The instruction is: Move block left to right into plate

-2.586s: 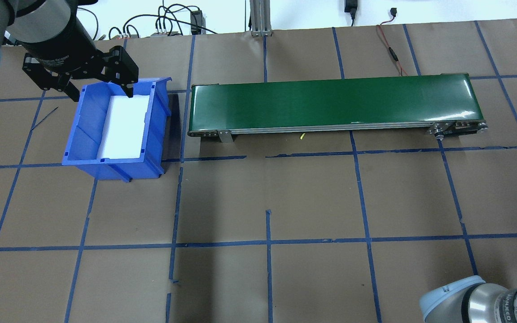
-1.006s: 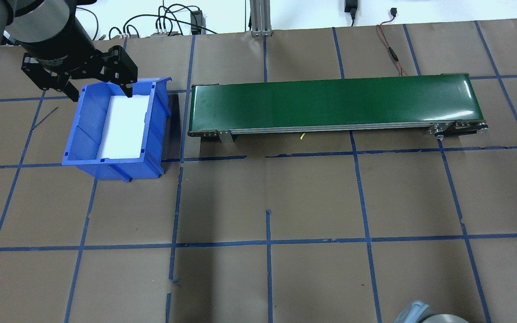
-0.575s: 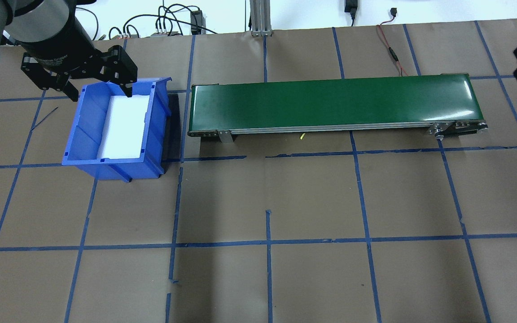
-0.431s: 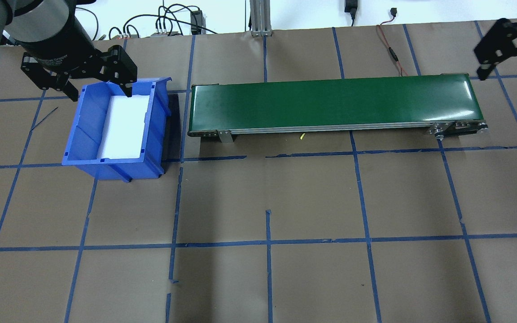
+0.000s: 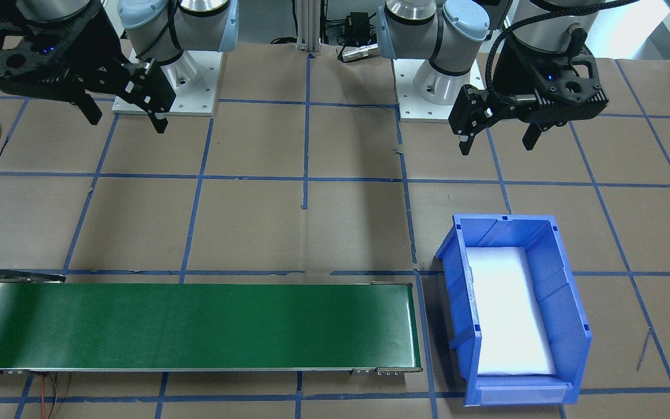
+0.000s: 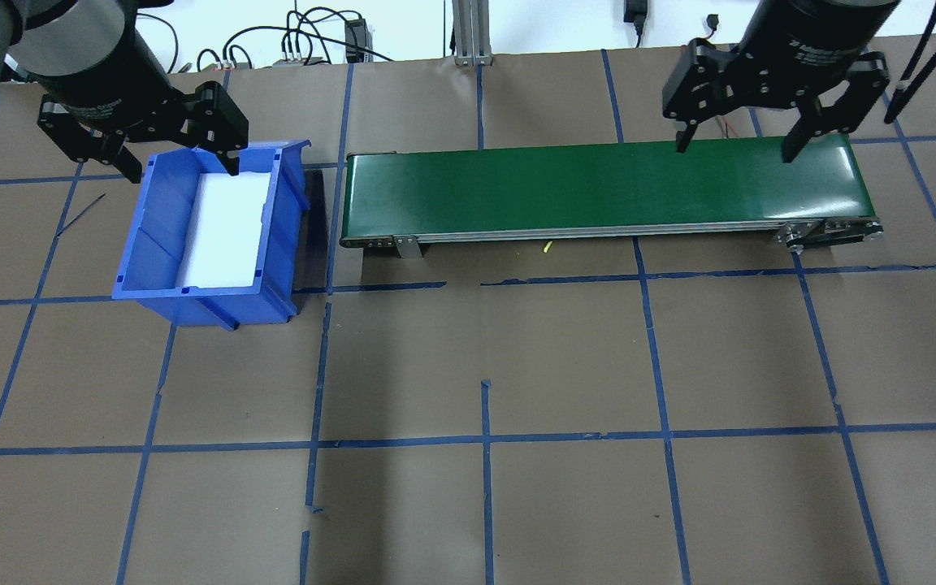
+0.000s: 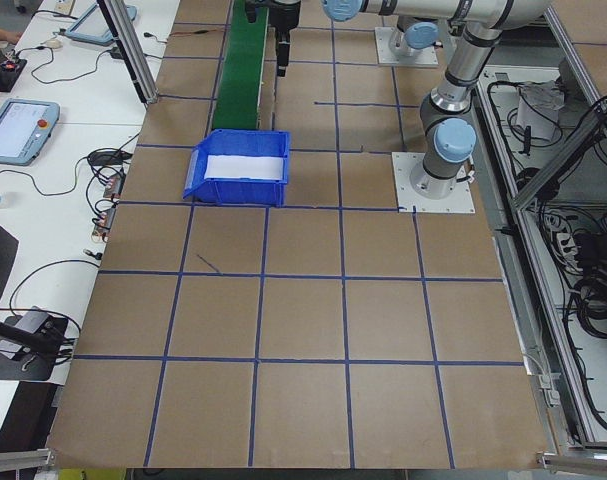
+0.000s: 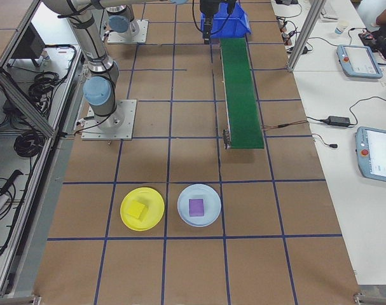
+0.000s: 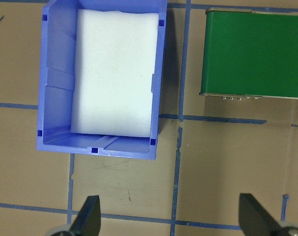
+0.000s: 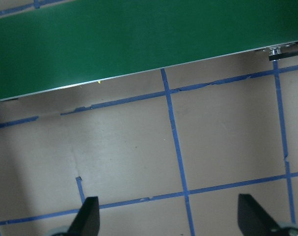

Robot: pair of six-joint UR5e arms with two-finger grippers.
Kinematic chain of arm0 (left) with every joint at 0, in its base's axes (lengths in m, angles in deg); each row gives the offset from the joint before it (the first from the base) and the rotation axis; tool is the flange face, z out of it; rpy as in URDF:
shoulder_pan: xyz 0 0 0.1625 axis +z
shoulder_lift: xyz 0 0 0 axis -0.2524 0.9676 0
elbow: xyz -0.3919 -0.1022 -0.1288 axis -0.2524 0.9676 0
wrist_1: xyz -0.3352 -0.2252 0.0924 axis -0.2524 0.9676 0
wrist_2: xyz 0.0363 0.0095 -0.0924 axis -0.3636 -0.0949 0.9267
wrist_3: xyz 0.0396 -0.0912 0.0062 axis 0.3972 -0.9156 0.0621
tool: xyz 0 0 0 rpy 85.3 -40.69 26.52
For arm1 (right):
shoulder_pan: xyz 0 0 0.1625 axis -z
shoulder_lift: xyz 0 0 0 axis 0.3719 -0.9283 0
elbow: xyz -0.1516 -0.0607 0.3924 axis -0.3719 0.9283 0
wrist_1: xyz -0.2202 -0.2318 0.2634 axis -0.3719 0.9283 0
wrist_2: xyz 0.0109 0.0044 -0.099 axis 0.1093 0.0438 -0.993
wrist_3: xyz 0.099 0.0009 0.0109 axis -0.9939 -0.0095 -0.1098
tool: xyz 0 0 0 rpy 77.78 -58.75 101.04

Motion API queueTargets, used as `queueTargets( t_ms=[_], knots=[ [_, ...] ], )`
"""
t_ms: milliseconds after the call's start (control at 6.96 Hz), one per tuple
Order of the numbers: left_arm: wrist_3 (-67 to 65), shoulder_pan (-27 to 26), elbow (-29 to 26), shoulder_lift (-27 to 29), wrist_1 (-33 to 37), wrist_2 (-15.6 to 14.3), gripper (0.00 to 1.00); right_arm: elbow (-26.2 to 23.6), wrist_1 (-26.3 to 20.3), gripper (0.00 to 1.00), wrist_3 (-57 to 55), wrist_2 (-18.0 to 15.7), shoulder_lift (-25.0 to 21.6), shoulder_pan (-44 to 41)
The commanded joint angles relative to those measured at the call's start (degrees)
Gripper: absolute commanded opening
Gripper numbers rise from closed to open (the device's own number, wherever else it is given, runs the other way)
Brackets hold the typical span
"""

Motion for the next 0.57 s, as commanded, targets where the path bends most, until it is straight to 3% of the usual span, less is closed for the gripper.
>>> queueTargets(
  t_ms=[0,431],
  knots=[
    [0.0,0.08,-0.17,0.0,-0.06,0.0,1.0,-1.31,7.26,1.0,-3.36,-0.44,0.16,-1.01],
    [0.0,0.0,-0.26,0.09,-0.06,0.0,1.0,-1.66,9.92,1.0,3.4,-0.71,0.34,-0.83]
  ],
)
